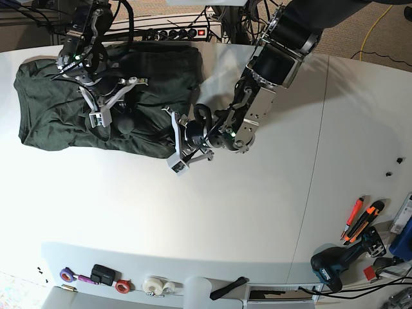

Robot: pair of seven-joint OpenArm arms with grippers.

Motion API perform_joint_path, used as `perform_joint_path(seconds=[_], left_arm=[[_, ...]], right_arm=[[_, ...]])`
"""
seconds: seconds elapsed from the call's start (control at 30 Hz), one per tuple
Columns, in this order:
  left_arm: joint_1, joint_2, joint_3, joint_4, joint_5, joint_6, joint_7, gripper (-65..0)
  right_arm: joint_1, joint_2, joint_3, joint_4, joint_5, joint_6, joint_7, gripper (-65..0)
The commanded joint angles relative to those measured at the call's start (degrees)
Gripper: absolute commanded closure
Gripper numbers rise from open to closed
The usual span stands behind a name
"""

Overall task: Layout the t-shirt on the table in an organized manner, then fold the t-shirt properly
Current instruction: 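Pull the shirt edges apart with both grippers to flatten the bundle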

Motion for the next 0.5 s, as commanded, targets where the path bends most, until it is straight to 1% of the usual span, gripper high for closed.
perform_joint_path(seconds=[0.0,0.07,0.23,0.37,0.47], left_arm=[[-1.07,-0.48,-0.13,0.44,3.02,2.62,1.53,0.0],[-1.09,-0.92,-0.13,0.44,3.37,3.54,1.51,0.0],[-1.09,-1.66,-0.13,0.44,4.31,3.69,1.09,0.0],[-1.07,-1.64,-0.13,0.44,4.33,3.72,1.05,0.0],[-1.09,-1.64,-0.13,0.44,4.33,3.72,0.96,0.0]], right_arm=[[-0.13,1.18,0.26,0.72,-1.55,-1.09,-1.03,0.0],[-0.13,2.19,0.26,0.72,-1.53,-2.12,-1.05,0.0],[-0.13,3.37,0.52,0.72,-1.53,-4.09,-1.05,0.0],[-0.13,3.30,2.38,0.79,-1.51,-4.22,-1.62,0.0],[-0.15,3.30,4.50,1.81,-1.53,-4.22,-4.61,0.0]])
